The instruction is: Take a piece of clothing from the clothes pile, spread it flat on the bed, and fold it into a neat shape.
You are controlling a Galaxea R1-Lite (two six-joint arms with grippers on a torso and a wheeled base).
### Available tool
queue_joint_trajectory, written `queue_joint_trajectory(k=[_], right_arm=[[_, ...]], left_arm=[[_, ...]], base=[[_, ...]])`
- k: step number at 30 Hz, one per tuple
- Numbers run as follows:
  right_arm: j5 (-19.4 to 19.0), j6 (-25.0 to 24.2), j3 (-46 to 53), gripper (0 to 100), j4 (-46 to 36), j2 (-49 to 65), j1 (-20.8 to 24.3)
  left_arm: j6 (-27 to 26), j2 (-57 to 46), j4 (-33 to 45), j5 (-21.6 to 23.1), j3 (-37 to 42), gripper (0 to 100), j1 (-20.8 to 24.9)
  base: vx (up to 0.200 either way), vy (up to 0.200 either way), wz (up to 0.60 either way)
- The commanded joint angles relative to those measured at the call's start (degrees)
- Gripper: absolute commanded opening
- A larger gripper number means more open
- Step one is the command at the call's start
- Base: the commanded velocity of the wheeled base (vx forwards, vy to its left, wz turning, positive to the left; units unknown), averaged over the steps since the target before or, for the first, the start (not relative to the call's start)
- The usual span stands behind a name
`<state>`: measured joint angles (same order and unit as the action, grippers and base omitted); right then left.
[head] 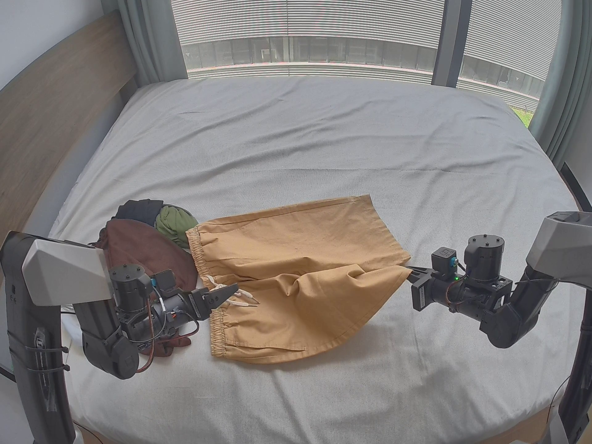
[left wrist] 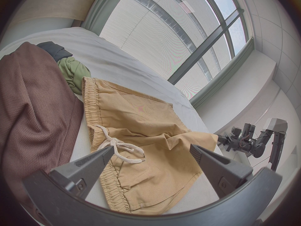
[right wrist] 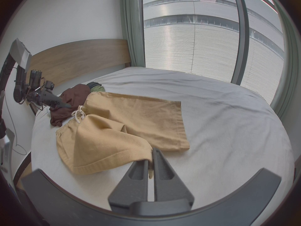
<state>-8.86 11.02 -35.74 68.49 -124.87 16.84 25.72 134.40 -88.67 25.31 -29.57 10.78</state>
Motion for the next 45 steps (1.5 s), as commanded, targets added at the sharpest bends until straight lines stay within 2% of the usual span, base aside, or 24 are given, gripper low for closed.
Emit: queue_joint_trajectory(k=[1,9,18,26,31,33,37,45], right_arm=[[0.0,0.1,2.5,0,0.1,2.8,0.8],[0.0,0.2,0.1,0,0.0,5.0,1.4],[-0.1,0.2,-10.3,0,-1.8,0.8,1.4],[0.0,0.4,-14.2,0,-3.5,-1.1,4.0],[-0.1,0.8,-16.2,0,-3.8,-2.1,2.8],[-0.1,1.3,-18.0,0,-5.1,-2.8,0.3],[-0.1,2.4,-20.5,0,-6.4,-3.0,-1.7],[-0.2,5.0,-26.7,0,-12.3,-2.7,-2.1]], left_arm=[[0.0,0.3,0.0,0.0,0.0,100,0.0],[0.0,0.3,0.0,0.0,0.0,100,0.0],[0.0,0.2,-0.1,0.0,0.0,100,-0.2],[0.0,0.3,-0.1,0.0,0.1,100,-0.2],[0.0,0.3,0.0,0.0,0.1,100,-0.2],[0.0,0.3,0.0,0.0,0.2,100,-0.2],[0.0,0.4,0.0,0.0,0.2,100,-0.1],[0.0,0.4,0.0,0.0,0.4,100,-0.1]], base=[[0.000,0.000,0.00],[0.000,0.000,0.00],[0.000,0.000,0.00],[0.000,0.000,0.00],[0.000,0.000,0.00],[0.000,0.000,0.00],[0.000,0.000,0.00],[0.000,0.000,0.00]])
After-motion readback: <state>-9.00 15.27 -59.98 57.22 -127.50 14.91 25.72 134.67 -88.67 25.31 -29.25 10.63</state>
